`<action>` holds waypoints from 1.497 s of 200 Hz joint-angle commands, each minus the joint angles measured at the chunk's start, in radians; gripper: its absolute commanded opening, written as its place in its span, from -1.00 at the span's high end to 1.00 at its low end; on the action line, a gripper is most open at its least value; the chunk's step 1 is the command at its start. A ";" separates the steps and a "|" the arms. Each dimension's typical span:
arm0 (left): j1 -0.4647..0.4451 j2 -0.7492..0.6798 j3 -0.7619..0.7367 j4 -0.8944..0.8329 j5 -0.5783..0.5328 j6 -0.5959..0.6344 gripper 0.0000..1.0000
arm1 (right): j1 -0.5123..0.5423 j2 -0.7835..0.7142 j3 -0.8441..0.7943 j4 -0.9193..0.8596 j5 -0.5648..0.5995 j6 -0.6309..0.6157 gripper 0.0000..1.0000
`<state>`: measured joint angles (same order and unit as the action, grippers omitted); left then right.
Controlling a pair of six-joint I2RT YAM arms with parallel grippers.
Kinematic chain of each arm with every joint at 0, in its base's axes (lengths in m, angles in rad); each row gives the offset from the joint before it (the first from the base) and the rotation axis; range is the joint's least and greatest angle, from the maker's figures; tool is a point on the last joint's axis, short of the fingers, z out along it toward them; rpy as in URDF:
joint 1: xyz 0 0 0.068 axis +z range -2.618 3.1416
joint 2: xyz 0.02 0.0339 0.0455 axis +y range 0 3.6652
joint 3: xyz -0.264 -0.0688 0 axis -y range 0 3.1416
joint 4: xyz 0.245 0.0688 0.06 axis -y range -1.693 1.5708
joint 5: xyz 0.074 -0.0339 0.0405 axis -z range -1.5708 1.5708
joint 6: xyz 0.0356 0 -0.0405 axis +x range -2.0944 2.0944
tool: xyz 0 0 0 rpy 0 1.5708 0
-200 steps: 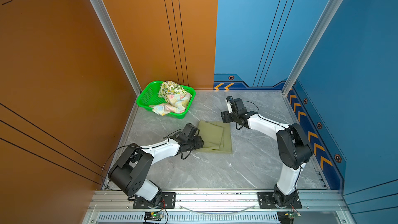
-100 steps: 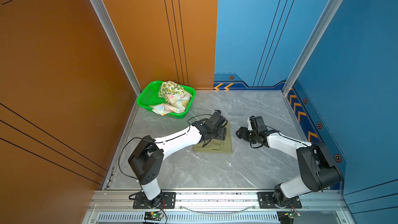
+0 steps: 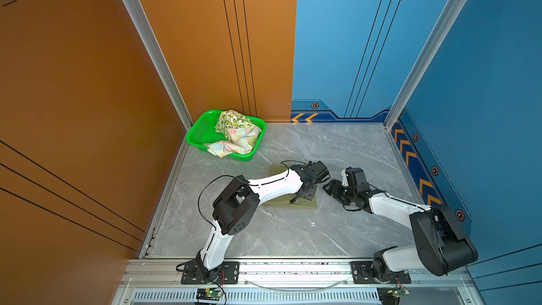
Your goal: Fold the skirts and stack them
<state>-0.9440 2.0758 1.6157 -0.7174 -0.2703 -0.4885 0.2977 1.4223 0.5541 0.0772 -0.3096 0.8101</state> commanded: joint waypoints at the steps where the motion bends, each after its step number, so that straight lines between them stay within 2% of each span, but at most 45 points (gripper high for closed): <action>1: -0.006 0.042 0.039 -0.074 -0.037 0.015 -0.19 | 0.014 0.010 -0.011 0.051 -0.020 0.027 -0.20; 48: -0.003 0.091 0.077 -0.080 -0.026 0.011 -0.02 | 0.035 0.041 -0.002 0.085 -0.025 0.041 -0.16; 72: 0.001 0.105 0.082 -0.080 -0.027 0.004 0.26 | 0.048 0.072 0.006 0.110 -0.020 0.047 -0.13; 104: 0.010 0.107 0.086 -0.079 -0.028 -0.001 0.84 | 0.064 0.144 0.041 0.138 -0.025 0.043 -0.01; 121: 0.015 0.100 0.085 -0.079 -0.030 -0.002 1.00 | 0.073 0.182 0.063 0.155 -0.028 0.044 0.07; 162: 0.025 0.084 0.090 -0.078 -0.029 -0.001 1.00 | 0.105 0.261 0.108 0.174 -0.017 0.043 0.24; 236: 0.036 0.029 0.114 -0.077 -0.023 -0.006 1.00 | 0.120 0.337 0.094 0.289 -0.024 0.079 0.99; 299: 0.028 -0.004 0.153 -0.079 -0.013 -0.022 1.00 | 0.123 0.338 0.058 0.375 -0.020 0.128 1.00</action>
<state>-0.9161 2.1132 1.7306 -0.7792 -0.2867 -0.4950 0.4114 1.7412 0.6415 0.4377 -0.3370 0.9073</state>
